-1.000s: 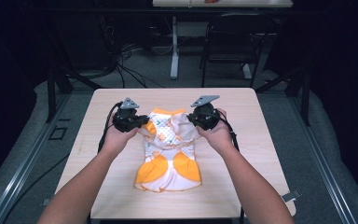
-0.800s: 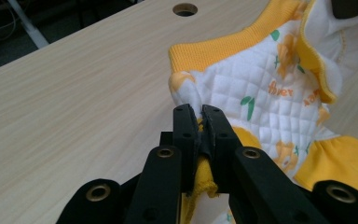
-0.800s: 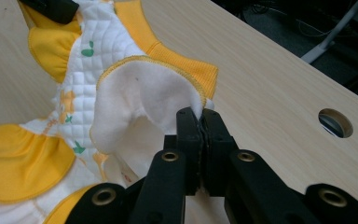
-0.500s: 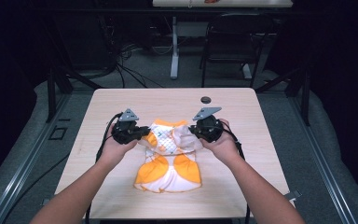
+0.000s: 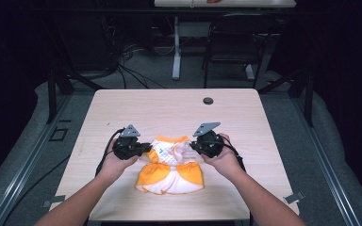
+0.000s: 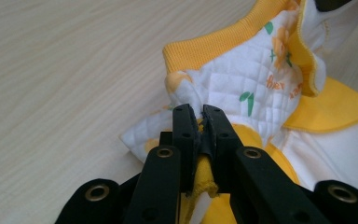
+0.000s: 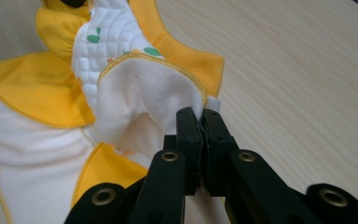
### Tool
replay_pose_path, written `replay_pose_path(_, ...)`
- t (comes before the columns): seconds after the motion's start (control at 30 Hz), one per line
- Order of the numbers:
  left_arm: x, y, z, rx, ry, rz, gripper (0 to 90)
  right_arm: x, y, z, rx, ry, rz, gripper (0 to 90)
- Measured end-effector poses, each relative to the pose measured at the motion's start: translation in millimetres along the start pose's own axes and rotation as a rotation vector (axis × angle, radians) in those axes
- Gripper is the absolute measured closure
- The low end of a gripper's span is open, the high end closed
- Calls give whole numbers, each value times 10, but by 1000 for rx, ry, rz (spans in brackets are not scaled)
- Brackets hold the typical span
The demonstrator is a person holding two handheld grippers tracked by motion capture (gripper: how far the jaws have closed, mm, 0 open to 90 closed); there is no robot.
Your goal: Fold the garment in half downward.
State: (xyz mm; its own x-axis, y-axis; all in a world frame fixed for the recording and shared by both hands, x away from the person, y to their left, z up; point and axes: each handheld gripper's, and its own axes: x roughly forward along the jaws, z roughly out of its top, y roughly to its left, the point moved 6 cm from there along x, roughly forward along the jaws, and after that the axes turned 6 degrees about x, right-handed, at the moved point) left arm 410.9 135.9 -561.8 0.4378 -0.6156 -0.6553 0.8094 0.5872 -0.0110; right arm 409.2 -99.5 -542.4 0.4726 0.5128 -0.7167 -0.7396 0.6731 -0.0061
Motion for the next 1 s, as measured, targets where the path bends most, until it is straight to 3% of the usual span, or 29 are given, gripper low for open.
replay_pose_path(0.2,-1,-87,-132,-9,-11,-31,825,11,97,-182,49,-12,45,860)
replay_pose_path(0.43,-47,-216,-258,-4,-1,-64,751,-25,222,-308,88,-37,102,770)
replay_pose_path(0.53,-122,-237,-208,-15,-21,-76,705,-70,251,-337,98,-38,112,722)
replay_pose_path(0.7,-258,-174,-24,-33,-64,-56,666,-206,269,-248,126,-95,126,670)
replay_pose_path(0.8,-270,-121,32,-38,-49,-21,743,-277,227,-159,147,-128,114,735)
replay_pose_path(0.83,-249,-109,39,-51,-40,-16,808,-264,179,-125,148,-124,82,815)
replay_pose_path(0.87,-231,-102,44,-55,-40,-10,808,-264,179,-125,148,-124,82,815)
replay_pose_path(0.9,-186,-91,43,-65,-25,0,865,-211,140,-121,141,-104,58,878)
replay_pose_path(1.0,-142,-86,46,-72,-17,0,897,-156,109,-125,148,-94,36,898)
